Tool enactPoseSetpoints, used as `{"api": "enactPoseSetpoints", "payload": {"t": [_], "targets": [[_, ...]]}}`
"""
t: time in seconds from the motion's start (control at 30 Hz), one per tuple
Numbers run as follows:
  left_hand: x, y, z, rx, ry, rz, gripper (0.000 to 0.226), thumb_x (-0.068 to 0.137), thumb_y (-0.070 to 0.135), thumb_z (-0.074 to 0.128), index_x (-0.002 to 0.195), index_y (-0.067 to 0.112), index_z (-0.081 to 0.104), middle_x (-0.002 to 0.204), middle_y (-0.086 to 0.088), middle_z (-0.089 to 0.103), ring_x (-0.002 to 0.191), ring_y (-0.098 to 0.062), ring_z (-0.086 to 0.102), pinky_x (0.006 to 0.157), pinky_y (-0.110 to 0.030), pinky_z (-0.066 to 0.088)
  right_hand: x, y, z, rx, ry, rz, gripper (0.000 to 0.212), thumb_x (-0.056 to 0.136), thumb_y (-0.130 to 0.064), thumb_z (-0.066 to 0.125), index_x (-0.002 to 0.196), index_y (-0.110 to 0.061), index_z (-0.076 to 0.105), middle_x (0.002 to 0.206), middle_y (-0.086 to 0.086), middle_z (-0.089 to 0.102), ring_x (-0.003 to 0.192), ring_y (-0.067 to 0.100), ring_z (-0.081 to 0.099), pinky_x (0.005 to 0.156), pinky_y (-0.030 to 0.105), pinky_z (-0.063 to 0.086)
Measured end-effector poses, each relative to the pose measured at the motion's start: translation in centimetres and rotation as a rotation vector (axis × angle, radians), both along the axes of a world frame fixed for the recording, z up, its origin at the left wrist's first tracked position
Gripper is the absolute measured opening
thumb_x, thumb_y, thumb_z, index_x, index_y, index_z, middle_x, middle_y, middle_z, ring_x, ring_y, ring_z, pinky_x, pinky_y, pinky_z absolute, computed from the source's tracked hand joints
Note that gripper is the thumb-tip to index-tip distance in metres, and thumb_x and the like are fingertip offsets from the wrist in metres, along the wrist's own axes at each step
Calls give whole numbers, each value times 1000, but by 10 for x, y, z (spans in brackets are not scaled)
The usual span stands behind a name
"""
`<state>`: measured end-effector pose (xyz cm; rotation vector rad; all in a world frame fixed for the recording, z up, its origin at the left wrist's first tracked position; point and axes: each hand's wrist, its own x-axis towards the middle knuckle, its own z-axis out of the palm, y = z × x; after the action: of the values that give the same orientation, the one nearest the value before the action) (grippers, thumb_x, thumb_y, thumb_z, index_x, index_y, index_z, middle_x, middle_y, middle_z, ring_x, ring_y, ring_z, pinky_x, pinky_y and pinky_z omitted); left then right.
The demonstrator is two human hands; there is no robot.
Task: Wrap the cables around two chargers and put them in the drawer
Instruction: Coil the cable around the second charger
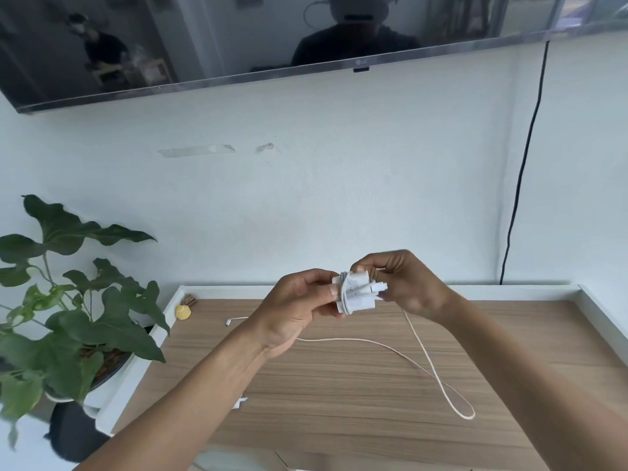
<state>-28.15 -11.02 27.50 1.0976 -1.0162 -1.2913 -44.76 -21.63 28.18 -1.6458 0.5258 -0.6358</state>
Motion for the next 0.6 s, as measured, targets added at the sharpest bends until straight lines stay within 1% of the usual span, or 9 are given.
{"api": "enactPoseSetpoints", "payload": {"t": [0.07, 0.13, 0.17, 0.23, 0.3, 0.37, 0.47, 0.53, 0.6], "targets": [[1, -1, 4, 10, 64, 6, 24, 81, 13, 61, 99, -4, 64, 87, -14, 71, 77, -23, 67, 70, -28, 56, 6, 8, -21, 25, -42, -12, 24, 90, 14, 48, 79, 4, 67, 50, -3, 53, 42, 5, 36, 43, 14, 30], [3, -4, 6, 25, 93, 28, 33, 83, 14, 65, 103, -11, 62, 87, -17, 71, 79, -25, 67, 70, -28, 56, 9, 17, -39, -42, -15, -48, 33, 92, -9, 56, 62, -19, 66, 49, -1, 46, 43, 10, 31, 43, 19, 26], [4, -5, 6, 38, 95, 54, 35, 83, 15, 68, 103, -12, 62, 87, -18, 70, 78, -25, 67, 69, -27, 56, 10, 22, -45, -102, 24, -82, 36, 92, -19, 60, 57, -26, 63, 48, -6, 46, 43, 10, 31, 44, 20, 27], [7, -7, 5, 78, 88, 130, 36, 80, 17, 68, 100, -13, 63, 86, -19, 70, 75, -25, 67, 67, -26, 56, 10, 30, -49, -270, 106, -166, 39, 93, -27, 61, 55, -37, 63, 47, -9, 50, 43, 6, 38, 46, 17, 30], [9, -11, 1, 110, 22, 218, 33, 85, 12, 66, 102, -17, 63, 91, -23, 69, 78, -28, 65, 66, -26, 56, 11, 36, -51, -467, 194, -200, 34, 94, -29, 57, 61, -24, 61, 51, -1, 53, 47, 10, 46, 49, 24, 38], [12, -14, -4, 120, -99, 287, 27, 88, 8, 65, 102, -16, 64, 94, -25, 68, 82, -29, 65, 64, -25, 57, 10, 39, -49, -614, 285, -192, 36, 95, -28, 55, 64, -12, 50, 51, 1, 45, 50, 16, 39, 53, 36, 38], [14, -16, -11, 146, -227, 338, 16, 86, 6, 68, 95, -7, 66, 90, -22, 68, 75, -24, 66, 67, -26, 59, 6, 42, -36, -812, 409, -140, 35, 96, -28, 52, 63, -22, 40, 54, -9, 36, 55, 17, 35, 54, 34, 33], [14, -15, -15, 164, -284, 320, 6, 85, 4, 69, 89, 1, 66, 89, -22, 69, 72, -23, 67, 73, -30, 59, 3, 45, -22, -915, 498, -105, 28, 97, -32, 48, 70, -24, 52, 67, -9, 52, 65, 24, 48, 59, 30, 34], [14, -15, -18, 168, -341, 282, 9, 84, 7, 70, 91, 2, 66, 90, -24, 69, 73, -23, 68, 75, -33, 58, 0, 47, -6, -985, 560, -105, 25, 98, -34, 44, 89, -22, 64, 86, -4, 64, 78, 28, 59, 63, 30, 36]]}}
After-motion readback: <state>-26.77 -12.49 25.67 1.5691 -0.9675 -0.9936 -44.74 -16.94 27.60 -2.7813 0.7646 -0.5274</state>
